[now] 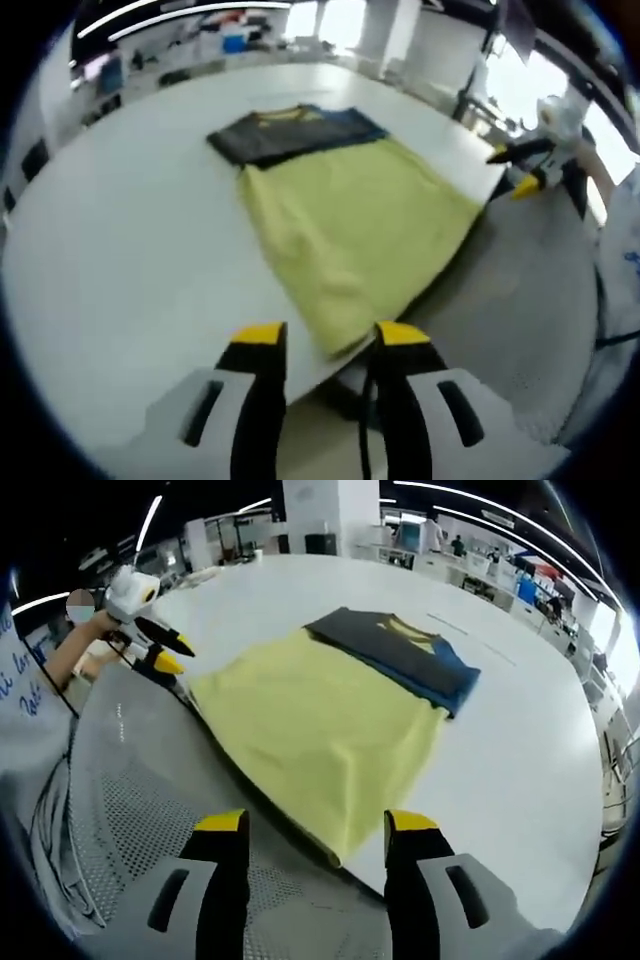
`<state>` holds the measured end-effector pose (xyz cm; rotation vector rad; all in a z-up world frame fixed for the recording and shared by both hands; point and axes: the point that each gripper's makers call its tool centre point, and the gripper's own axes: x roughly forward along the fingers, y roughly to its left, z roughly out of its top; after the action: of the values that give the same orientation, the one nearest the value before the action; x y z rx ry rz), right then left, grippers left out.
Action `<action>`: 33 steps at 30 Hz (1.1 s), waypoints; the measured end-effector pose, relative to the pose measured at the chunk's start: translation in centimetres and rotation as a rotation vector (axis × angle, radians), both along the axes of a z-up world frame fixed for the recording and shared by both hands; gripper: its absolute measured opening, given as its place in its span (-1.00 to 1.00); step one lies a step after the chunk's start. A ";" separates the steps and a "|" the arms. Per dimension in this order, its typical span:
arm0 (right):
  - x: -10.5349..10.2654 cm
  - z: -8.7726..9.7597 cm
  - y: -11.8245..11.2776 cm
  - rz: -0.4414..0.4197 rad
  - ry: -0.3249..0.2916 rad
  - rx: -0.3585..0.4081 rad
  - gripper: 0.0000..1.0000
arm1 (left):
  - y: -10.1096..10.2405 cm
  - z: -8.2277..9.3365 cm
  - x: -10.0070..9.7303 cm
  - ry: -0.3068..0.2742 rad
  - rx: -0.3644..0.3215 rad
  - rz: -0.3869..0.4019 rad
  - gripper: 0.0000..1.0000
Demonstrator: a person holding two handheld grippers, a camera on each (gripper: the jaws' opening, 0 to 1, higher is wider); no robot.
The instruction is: Fold the garment on the visible template until the final outline fits inside the template.
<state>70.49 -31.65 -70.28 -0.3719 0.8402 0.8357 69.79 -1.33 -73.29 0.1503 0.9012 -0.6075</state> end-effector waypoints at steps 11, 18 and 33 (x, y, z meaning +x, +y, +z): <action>-0.1 -0.6 -0.2 -0.004 0.018 -0.011 0.00 | 0.2 -1.7 -0.6 0.047 0.039 -0.042 -0.62; -0.2 -1.0 -0.1 -0.002 0.032 -0.014 -0.01 | -0.1 -2.2 -0.7 0.063 0.032 -0.044 -0.65; 0.0 -1.4 -0.4 -0.022 0.042 -0.011 -0.02 | -0.1 -3.5 -1.2 0.086 0.074 -0.085 -0.74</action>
<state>70.45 -32.01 -71.66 -0.3557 0.8870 0.8212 68.58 -1.45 -76.76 0.2312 1.0054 -0.6637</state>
